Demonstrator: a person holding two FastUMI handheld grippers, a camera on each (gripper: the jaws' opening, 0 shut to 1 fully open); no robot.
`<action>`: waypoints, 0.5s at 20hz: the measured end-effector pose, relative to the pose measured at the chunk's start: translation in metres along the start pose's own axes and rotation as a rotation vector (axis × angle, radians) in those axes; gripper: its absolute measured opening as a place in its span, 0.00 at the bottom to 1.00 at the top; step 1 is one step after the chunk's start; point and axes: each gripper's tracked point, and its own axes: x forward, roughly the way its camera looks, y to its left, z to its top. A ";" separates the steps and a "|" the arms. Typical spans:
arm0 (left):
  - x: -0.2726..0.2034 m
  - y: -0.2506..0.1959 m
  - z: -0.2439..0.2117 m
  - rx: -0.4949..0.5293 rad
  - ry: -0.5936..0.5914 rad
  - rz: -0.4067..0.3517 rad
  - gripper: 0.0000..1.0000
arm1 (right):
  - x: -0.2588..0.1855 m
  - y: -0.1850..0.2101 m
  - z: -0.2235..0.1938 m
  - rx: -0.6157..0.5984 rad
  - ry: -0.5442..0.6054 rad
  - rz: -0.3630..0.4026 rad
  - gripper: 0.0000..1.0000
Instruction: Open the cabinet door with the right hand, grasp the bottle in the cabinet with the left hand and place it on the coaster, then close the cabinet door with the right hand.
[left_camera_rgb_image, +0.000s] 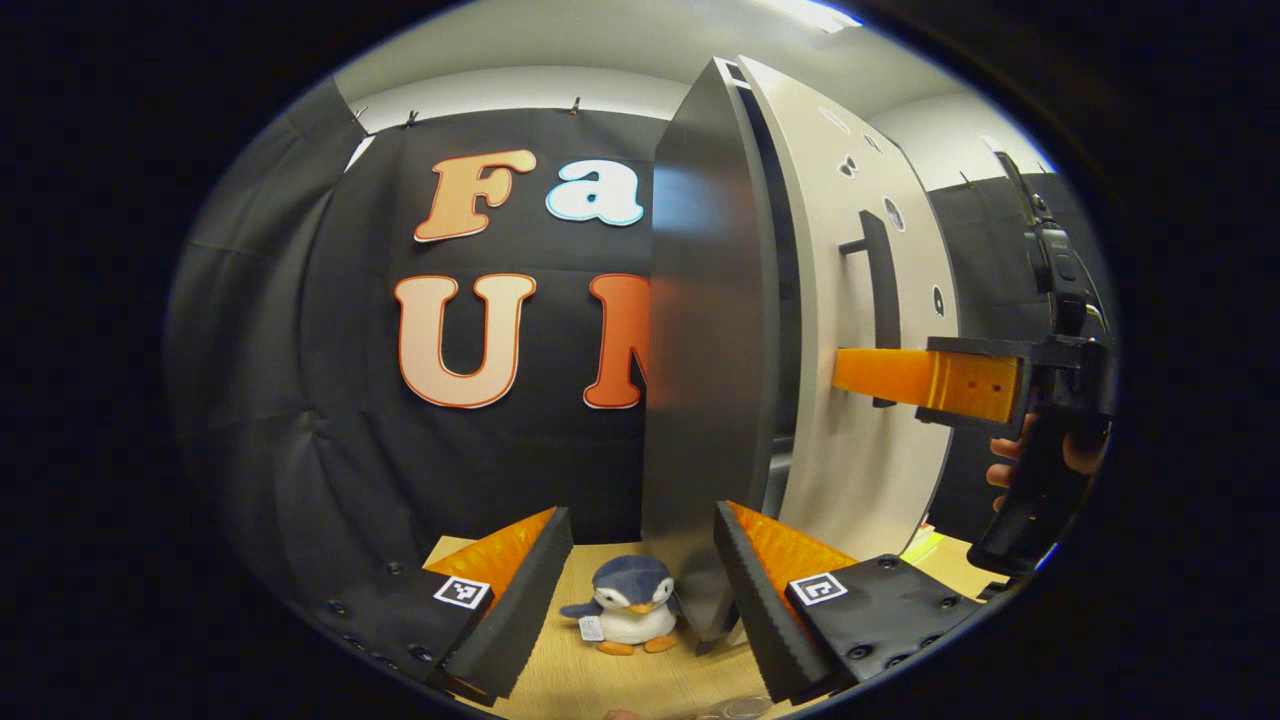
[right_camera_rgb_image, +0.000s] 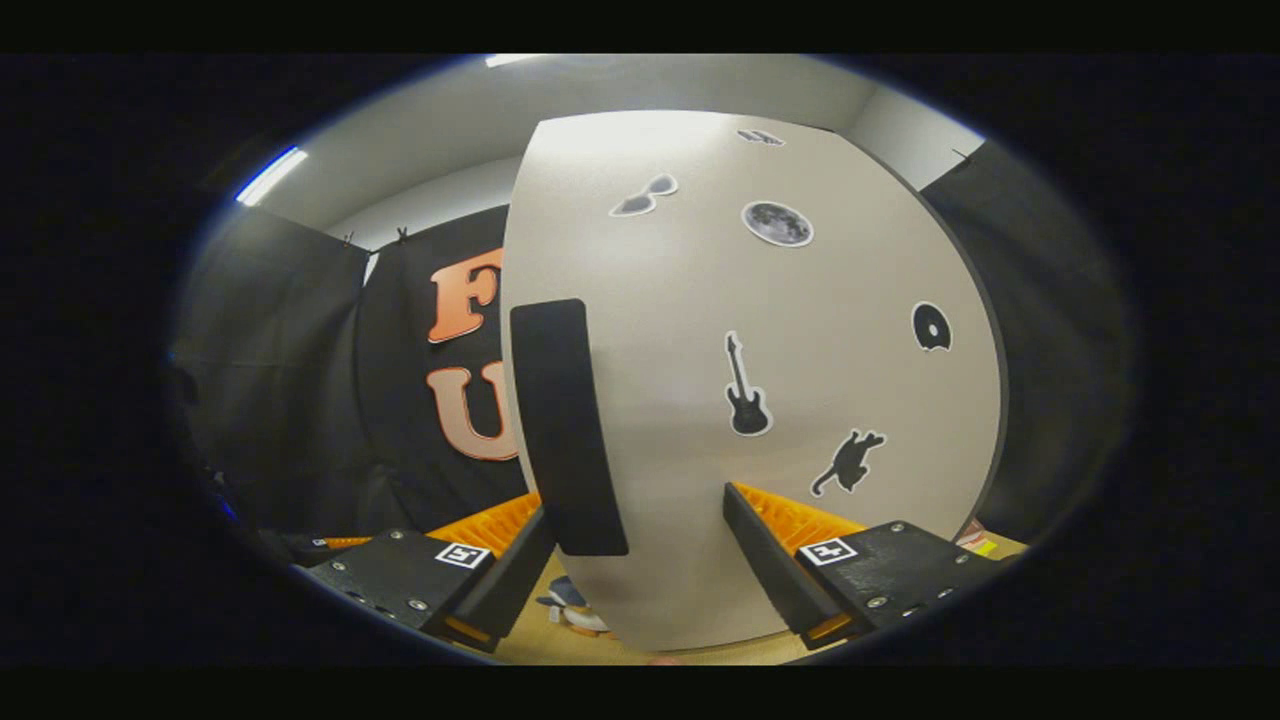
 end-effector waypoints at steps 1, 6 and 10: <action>0.001 -0.001 -0.001 -0.007 0.005 -0.014 0.93 | 0.001 0.000 0.000 -0.002 -0.003 -0.012 0.96; 0.000 0.009 0.011 -0.089 -0.012 -0.025 0.92 | 0.003 0.000 -0.002 -0.031 -0.004 -0.050 0.96; -0.010 0.024 0.020 -0.049 -0.042 0.031 0.92 | 0.004 -0.001 -0.002 -0.050 -0.011 -0.059 0.96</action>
